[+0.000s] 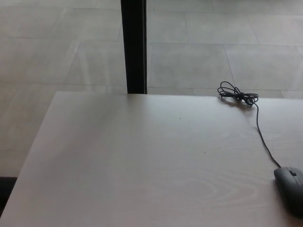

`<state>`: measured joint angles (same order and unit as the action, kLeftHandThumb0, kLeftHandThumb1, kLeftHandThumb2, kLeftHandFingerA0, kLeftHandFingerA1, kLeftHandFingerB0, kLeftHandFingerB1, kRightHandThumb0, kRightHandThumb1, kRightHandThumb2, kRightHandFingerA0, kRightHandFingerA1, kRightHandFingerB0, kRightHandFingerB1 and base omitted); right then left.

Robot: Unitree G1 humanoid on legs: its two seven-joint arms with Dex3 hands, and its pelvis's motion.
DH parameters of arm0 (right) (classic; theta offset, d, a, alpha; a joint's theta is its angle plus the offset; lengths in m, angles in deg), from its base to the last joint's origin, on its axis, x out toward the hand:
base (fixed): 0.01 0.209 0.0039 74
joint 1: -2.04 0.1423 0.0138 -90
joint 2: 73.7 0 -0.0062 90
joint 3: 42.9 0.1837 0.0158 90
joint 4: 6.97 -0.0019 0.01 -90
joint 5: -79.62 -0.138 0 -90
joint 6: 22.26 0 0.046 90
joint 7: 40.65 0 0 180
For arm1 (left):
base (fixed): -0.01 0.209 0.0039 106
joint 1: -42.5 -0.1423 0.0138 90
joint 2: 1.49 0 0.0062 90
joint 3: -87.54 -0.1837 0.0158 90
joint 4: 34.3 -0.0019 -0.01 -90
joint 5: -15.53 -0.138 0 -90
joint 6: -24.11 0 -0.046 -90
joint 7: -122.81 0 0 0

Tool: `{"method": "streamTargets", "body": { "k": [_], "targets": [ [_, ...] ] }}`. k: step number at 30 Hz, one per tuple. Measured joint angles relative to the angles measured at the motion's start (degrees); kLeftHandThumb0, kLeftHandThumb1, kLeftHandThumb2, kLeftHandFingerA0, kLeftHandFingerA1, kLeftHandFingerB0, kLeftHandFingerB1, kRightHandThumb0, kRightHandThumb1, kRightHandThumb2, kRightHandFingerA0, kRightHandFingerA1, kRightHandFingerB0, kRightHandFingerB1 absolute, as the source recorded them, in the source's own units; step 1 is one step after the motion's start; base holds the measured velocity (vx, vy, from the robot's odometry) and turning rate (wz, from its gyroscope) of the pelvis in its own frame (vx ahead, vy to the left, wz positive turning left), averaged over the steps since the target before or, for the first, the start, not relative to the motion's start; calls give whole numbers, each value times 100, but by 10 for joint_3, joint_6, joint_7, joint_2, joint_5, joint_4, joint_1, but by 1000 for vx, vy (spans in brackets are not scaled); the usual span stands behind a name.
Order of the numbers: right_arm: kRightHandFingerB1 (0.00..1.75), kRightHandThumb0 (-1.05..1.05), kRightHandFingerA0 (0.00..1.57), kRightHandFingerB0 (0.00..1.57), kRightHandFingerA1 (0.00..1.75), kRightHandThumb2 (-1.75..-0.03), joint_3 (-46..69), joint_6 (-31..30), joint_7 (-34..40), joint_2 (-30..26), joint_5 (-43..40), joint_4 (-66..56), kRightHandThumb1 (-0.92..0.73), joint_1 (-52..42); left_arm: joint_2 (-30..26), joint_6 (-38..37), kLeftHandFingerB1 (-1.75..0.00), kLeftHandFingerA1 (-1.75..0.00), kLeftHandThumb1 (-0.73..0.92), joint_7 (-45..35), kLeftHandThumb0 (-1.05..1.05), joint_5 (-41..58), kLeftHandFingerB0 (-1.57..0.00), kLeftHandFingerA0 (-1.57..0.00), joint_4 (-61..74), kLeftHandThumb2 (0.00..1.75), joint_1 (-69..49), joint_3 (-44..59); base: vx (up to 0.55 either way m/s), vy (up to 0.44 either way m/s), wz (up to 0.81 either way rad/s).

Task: The robot uses its right fingers to click on the left button of the black mouse placed on the table.

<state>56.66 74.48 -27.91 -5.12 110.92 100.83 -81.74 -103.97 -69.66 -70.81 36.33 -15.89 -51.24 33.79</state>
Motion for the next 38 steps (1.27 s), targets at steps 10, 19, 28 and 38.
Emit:
{"method": "streamTargets", "body": {
  "k": [10,19,28,38],
  "targets": [
    [57,-94,99,20,160,-65,157,3,-24,0,-72,-1,-84,-76,0,0,-48,-64,92,0,-96,0,-42,-50,0,85,-2,0,0,0,0],
    [81,-80,155,44,162,-113,285,-5,-32,14,-138,24,-63,-87,0,0,-47,-64,92,-1,-95,0,-43,-54,0,85,-1,0,0,0,0],
    [119,-68,156,91,157,-117,386,-27,-32,61,-201,74,-61,-84,1,0,-48,-63,90,-1,-96,0,-40,-52,0,90,-1,0,0,0,0],
    [74,-88,33,6,89,-62,478,-54,-37,121,-272,155,-83,-74,1,0,-46,-58,92,-1,-97,0,-33,-44,0,85,-1,3,0,0,0]
  ]
}}
